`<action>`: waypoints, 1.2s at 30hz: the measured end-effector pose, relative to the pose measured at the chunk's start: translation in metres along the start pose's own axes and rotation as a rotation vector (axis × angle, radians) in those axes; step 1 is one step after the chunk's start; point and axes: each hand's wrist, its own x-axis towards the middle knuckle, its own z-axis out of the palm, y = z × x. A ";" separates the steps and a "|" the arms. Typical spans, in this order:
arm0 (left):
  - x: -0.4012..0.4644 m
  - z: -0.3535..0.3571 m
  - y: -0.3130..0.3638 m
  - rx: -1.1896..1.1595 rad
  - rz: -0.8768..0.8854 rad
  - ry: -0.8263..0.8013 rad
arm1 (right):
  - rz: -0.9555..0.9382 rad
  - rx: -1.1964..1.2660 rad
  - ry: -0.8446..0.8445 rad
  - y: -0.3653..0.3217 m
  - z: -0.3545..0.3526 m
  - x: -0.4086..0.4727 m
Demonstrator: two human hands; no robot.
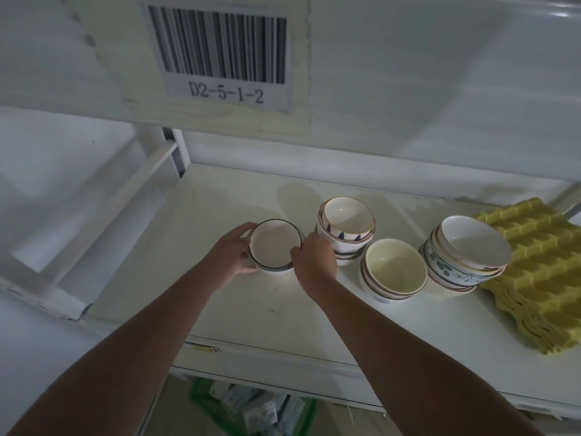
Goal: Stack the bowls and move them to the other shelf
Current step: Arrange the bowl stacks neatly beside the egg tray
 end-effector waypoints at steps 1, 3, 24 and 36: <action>0.001 0.001 0.000 -0.065 -0.017 0.005 | -0.004 0.013 0.003 -0.001 -0.001 0.001; 0.001 0.006 -0.001 -0.161 -0.058 0.060 | -0.011 0.042 0.014 -0.002 -0.003 0.001; 0.006 0.030 -0.004 -0.200 -0.243 0.466 | -0.051 0.253 0.032 -0.013 -0.025 -0.005; 0.027 0.040 0.043 0.302 -0.321 0.370 | -0.019 0.326 -0.009 0.005 -0.062 -0.031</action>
